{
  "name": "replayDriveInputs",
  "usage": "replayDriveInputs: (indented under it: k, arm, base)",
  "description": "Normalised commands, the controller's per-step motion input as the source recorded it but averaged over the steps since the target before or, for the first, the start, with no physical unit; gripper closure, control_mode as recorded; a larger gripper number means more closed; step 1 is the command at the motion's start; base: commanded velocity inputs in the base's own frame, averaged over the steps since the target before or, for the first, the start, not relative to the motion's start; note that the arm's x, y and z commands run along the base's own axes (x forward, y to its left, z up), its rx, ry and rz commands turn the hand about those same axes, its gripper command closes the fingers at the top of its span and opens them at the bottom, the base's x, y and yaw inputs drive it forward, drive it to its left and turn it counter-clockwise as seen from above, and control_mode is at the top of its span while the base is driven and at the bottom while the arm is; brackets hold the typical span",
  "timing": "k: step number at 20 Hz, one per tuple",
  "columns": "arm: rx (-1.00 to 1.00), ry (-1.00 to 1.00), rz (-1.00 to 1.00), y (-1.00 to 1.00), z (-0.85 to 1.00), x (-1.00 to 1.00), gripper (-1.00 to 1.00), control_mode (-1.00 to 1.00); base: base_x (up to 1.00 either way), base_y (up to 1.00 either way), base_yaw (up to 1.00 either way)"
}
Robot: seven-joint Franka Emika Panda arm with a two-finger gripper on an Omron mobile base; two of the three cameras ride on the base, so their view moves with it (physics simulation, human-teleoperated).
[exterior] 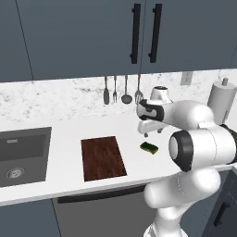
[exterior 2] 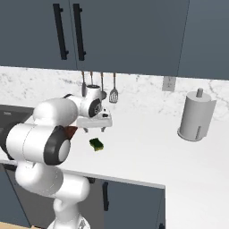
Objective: Pick up the sponge from the counter and clean the cutting board by briefly scrubbing or pressing down on the cutting board. Once finished, release the sponge.
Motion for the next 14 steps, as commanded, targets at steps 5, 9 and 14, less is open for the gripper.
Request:
replayDriveInputs:
  k: [5,9,14]
  arm:
    - [0.0,0.0,0.02,-0.01,-0.51,0.01,-1.0,-1.0]
    - [0.0,-0.03,0.05,0.0,-0.37,0.0,-1.0,-1.0]
    - [0.0,-0.02,0.07,0.0,-0.33,0.04,-1.0,-1.0]
  base:
    - [0.0,0.0,0.0]
    - [0.0,0.0,0.0]
    - [0.0,0.0,0.0]
